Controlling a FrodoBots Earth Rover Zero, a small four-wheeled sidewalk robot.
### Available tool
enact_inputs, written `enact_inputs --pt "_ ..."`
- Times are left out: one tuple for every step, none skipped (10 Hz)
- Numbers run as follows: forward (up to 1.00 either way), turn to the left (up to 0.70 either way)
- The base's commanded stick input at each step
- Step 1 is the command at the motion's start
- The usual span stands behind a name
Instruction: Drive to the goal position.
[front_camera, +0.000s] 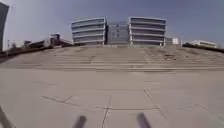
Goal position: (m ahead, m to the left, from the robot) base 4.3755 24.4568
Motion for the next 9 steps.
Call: enact_inputs --pt "0.00 0.00" --pt "0.00 0.00" --pt "0.05 0.00" --pt "0.80 0.00" --pt "1.00 0.03" --pt "1.00 0.39" --pt "1.00 0.40" --pt "1.00 0.40" --pt "1.00 0.40"
